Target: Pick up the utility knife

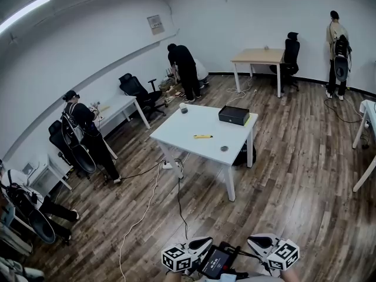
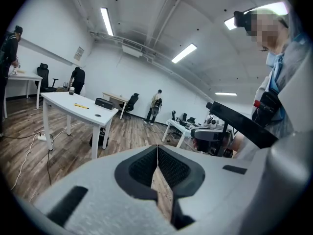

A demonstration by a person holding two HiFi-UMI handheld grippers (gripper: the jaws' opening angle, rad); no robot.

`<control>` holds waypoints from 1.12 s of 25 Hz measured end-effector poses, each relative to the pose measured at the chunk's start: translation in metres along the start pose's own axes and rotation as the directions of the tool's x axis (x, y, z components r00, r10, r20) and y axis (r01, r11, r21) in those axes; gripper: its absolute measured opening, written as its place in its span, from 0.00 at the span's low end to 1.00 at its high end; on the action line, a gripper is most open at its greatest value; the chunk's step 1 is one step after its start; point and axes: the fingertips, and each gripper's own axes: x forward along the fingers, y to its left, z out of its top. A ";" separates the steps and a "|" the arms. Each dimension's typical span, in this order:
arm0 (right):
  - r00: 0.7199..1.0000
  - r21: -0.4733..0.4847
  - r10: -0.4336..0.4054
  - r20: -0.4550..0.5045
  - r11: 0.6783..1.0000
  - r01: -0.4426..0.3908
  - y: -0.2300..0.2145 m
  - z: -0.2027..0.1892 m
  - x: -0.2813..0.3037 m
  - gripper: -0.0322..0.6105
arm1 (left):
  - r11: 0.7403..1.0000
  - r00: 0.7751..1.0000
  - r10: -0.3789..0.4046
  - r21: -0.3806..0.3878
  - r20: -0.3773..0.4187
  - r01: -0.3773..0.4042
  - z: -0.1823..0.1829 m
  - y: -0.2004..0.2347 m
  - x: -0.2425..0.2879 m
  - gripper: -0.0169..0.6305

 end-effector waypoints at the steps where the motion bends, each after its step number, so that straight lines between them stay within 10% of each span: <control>1: 1.000 0.004 0.001 -0.005 1.000 -0.001 -0.001 -0.001 0.004 0.10 | 1.000 1.000 0.000 -0.004 -0.003 0.000 -0.001 0.003 -0.001 0.05; 28: 1.000 0.023 0.011 -0.015 1.000 -0.011 -0.041 0.064 0.265 0.10 | 0.998 0.996 0.049 -0.042 0.078 -0.046 0.086 0.251 -0.071 0.05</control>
